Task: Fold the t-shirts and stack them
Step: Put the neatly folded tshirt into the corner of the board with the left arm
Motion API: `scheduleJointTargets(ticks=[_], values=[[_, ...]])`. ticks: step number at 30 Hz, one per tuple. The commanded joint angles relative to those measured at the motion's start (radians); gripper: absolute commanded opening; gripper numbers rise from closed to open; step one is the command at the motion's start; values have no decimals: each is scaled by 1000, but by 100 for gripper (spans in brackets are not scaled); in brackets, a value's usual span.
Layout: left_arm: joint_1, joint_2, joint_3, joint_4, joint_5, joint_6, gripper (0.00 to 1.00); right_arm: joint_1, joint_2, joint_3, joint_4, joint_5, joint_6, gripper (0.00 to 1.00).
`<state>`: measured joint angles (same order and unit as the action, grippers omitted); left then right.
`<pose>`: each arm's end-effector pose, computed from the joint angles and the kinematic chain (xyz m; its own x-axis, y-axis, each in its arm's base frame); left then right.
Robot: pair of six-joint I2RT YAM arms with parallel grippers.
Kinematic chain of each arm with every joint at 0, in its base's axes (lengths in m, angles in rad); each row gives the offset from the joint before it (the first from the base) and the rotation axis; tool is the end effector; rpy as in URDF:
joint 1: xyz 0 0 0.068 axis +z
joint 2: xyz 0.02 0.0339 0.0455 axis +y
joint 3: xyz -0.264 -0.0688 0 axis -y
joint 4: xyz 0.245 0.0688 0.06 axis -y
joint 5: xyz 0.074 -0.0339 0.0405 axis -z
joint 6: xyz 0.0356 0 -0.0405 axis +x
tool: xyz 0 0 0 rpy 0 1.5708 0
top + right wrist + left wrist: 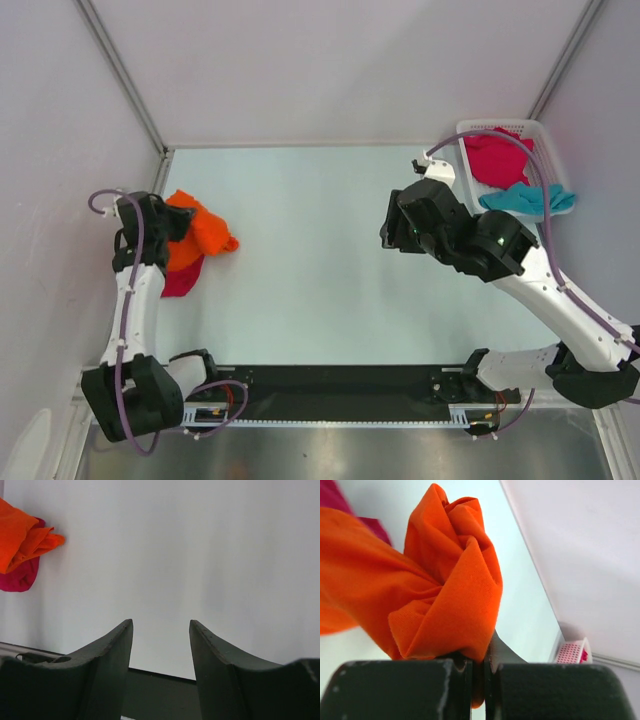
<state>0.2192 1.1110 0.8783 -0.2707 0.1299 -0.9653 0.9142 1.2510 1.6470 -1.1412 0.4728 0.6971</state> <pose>0.2458 0.0500 0.2992 -0.1818 -0.8758 -0.4472 -0.4468 0.4787 -0.7558 0.1457 0.1624 0.4423 -0.6389 0.1073 -0.7617 -0.1183 0.9648 0.2351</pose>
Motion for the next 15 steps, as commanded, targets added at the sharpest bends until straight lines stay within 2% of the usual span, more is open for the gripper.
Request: scheduleJointTargets(ticks=[1, 7, 10, 13, 15], values=[[39, -39, -18, -113, 30, 66, 0, 12, -56, -36, 64, -26, -19, 54], [42, -27, -38, -104, 28, 76, 0, 26, -61, -50, 64, -17, -1, 54], [43, 19, -35, -53, 71, 86, 0, 26, -53, -53, 63, -11, 2, 54], [43, 140, 33, -12, 143, 120, 0, 26, -24, -55, 72, -11, 4, 54], [42, 249, 141, -18, 149, 137, 0, 26, 7, -53, 77, -8, 4, 54]])
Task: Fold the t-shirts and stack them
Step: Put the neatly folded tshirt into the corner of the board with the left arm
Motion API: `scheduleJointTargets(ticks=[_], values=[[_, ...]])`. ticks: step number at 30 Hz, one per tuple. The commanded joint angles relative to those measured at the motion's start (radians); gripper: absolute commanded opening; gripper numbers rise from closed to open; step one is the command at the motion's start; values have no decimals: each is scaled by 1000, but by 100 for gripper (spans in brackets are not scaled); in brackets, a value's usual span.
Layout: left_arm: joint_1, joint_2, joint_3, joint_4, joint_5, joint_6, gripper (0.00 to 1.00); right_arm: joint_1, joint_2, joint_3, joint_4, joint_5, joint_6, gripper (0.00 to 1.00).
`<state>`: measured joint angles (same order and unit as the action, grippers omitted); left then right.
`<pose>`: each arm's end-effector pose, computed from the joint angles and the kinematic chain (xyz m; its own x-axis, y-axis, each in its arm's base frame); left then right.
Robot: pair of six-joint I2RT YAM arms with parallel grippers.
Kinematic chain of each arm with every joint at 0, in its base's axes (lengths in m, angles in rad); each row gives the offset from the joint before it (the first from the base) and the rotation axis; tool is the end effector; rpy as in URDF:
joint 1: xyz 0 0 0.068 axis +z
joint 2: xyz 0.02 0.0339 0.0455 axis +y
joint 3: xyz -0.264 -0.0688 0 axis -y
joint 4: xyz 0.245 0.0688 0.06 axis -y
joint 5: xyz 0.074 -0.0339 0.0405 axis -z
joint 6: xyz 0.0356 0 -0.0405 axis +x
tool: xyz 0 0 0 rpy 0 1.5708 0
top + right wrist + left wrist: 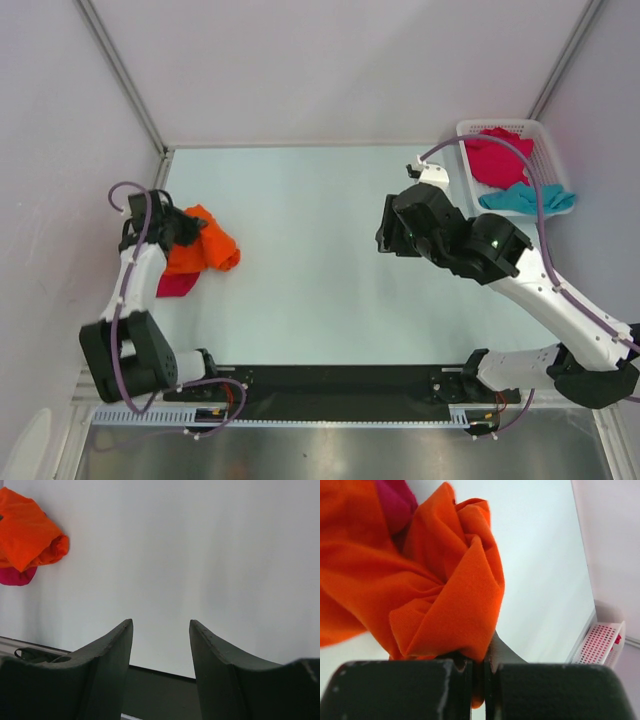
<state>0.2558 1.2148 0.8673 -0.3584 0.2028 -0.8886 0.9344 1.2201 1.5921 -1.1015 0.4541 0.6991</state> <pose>0.2549 0.0593 0.2633 -0.3184 -0.8691 -0.3784 -0.5499 0.4945 -0.6731 0.1402 0.1634 0.4357 -0.6432 0.1027 -0.7588 -0.1495 0.9550 0.2560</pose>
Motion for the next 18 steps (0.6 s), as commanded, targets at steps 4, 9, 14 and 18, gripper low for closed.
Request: scheduleJointTargets(ticks=[4, 9, 14, 18], values=[[5, 305, 471, -17, 47, 120, 0, 6, 90, 31, 34, 14, 0, 54], [7, 338, 651, -19, 7, 161, 0, 4, 143, 69, 6, 44, -13, 54], [20, 367, 727, -53, -3, 178, 0, -16, 167, 91, -4, 38, -32, 54], [56, 365, 650, -53, 15, 171, 0, -28, 170, 78, -1, 26, -38, 54]])
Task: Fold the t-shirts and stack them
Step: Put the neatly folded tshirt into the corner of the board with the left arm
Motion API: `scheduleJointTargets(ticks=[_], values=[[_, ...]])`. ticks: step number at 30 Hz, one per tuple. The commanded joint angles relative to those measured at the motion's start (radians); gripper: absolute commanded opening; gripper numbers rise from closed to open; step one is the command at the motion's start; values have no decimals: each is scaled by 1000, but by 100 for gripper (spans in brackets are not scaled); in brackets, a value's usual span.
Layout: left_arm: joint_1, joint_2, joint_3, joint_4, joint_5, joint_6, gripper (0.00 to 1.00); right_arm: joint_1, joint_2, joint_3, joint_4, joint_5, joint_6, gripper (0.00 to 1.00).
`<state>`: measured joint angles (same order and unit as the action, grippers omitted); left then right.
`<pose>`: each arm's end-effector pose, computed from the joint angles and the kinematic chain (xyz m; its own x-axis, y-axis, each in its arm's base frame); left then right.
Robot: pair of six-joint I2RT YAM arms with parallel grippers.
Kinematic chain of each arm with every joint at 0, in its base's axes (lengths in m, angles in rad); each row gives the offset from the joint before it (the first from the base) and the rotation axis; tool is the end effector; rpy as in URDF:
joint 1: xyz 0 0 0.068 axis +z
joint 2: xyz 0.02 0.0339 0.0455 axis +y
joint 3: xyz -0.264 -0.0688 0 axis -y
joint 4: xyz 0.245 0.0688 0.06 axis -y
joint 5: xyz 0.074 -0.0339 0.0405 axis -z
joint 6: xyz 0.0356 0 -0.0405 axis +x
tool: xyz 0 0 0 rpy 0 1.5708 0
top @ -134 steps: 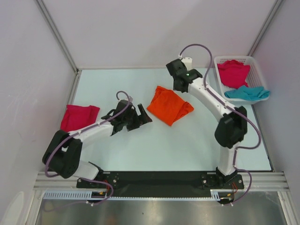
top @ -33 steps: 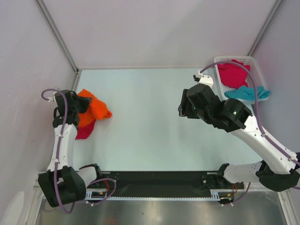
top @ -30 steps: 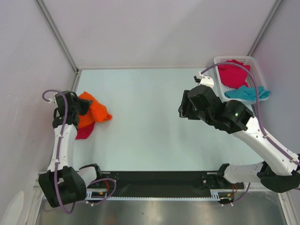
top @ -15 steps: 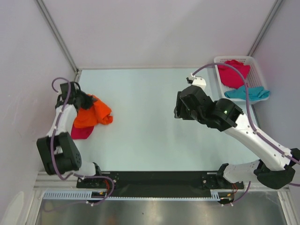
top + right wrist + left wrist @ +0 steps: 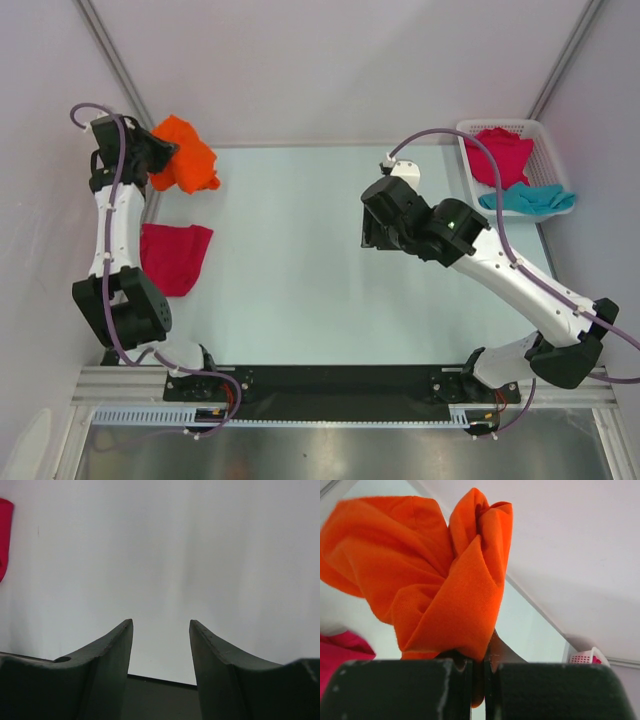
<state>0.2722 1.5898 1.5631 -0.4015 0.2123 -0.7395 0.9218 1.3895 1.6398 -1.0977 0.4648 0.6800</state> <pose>0.3589 0.0924 0.3857 -0.2428 -0.7517 -0.6131 -0.3273 0.6585 -0.6777 0.1728 0.2014 0.4127 -0.6873 0.0240 -0.7260 -0.1295 0.9794 0.1550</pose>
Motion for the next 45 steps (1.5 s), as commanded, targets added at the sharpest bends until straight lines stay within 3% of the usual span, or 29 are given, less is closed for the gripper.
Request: scheduleJointTargets(ticks=[1, 10, 18, 26, 39, 45], values=[[47, -25, -89, -7, 4, 22, 0, -20, -1, 23, -4, 11, -19, 54], [159, -154, -349, 0, 32, 26, 0, -61, -41, -60, 21, -37, -34, 54], [232, -306, -469, -31, 42, 58, 0, -89, -83, -115, 36, -63, -37, 54], [301, -488, -681, -63, 79, 95, 0, -92, -112, -149, 44, -71, -33, 54], [421, -617, -713, -158, 41, 140, 0, -84, -176, -232, 62, -83, 7, 54], [527, -607, -755, -157, 145, 166, 0, -67, -170, -224, 59, -77, 16, 54]])
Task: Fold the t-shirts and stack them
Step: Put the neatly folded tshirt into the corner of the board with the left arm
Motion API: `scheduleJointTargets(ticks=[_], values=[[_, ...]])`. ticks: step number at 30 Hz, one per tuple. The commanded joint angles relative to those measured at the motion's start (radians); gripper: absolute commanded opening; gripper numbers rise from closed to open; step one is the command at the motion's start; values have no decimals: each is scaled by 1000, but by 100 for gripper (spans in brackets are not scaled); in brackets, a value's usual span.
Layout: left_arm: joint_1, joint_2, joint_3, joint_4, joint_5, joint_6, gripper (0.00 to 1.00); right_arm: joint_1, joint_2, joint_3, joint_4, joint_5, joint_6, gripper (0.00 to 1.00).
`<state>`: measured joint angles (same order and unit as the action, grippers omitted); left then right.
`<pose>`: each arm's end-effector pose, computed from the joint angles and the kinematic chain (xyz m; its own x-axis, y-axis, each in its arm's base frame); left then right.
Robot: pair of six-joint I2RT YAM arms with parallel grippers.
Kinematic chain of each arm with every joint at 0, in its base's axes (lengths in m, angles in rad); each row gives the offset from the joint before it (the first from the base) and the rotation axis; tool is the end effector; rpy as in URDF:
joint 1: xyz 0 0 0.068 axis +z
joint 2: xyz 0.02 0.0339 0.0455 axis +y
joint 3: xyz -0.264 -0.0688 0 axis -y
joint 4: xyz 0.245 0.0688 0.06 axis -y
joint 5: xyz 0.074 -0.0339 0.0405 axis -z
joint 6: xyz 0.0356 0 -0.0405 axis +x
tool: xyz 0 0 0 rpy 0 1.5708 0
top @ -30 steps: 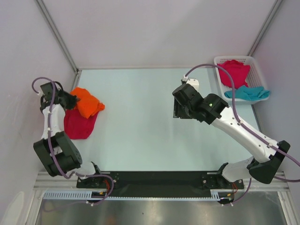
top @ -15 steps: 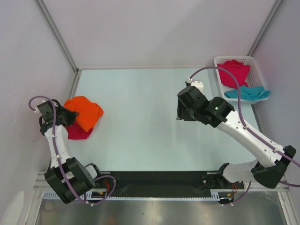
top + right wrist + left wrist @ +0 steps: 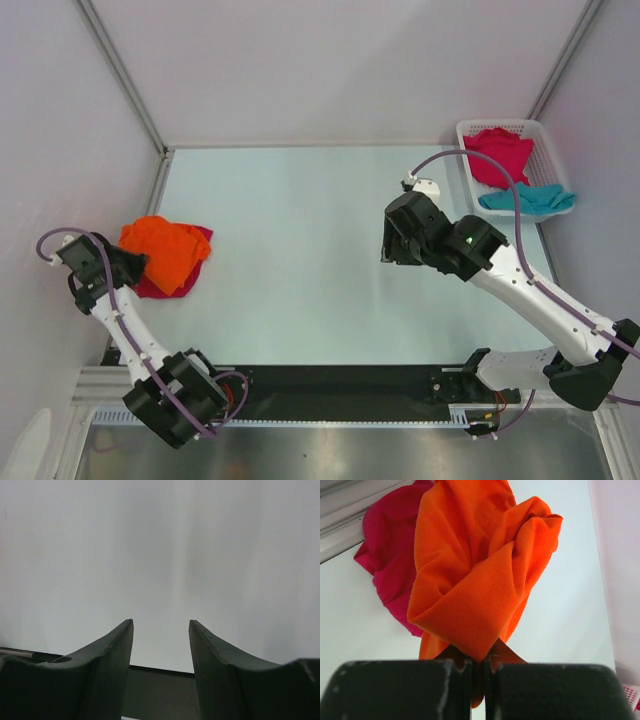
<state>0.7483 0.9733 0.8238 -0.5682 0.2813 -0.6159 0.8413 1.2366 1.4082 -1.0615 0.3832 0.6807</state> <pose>0.1564 0.1317 0.2834 -0.1043 -0.8542 -0.5094 -0.6869 0.4323 -0.5842 0.1645 0.1640 0.3807 -0.7389 0.0493 -0.6720 -0.0895 0.9813 0.1704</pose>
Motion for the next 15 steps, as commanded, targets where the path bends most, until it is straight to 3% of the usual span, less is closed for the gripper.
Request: scheduleJointTargets(ticks=[1, 4, 6, 7, 8, 11, 13, 15], values=[[54, 19, -18, 10, 105, 45, 0, 15, -12, 9, 24, 5, 16, 54], [60, 41, -32, 28, 143, 51, 0, 27, 4, 26, 21, 11, 23, 54], [62, 47, -38, 39, 160, 51, 6, 42, 12, 40, 18, 16, 31, 53], [60, 50, -38, 41, 168, 53, 16, 45, 21, 43, 17, 22, 31, 53], [60, 53, -38, 41, 180, 53, 37, 54, 26, 44, 15, 23, 33, 54], [62, 48, -38, 44, 176, 50, 66, 62, 44, 51, 11, 26, 42, 53], [60, 44, -35, 39, 174, 48, 76, 67, 49, 52, 14, 26, 43, 53], [62, 36, -28, 34, 173, 45, 79, 70, 60, 58, 14, 28, 43, 53]])
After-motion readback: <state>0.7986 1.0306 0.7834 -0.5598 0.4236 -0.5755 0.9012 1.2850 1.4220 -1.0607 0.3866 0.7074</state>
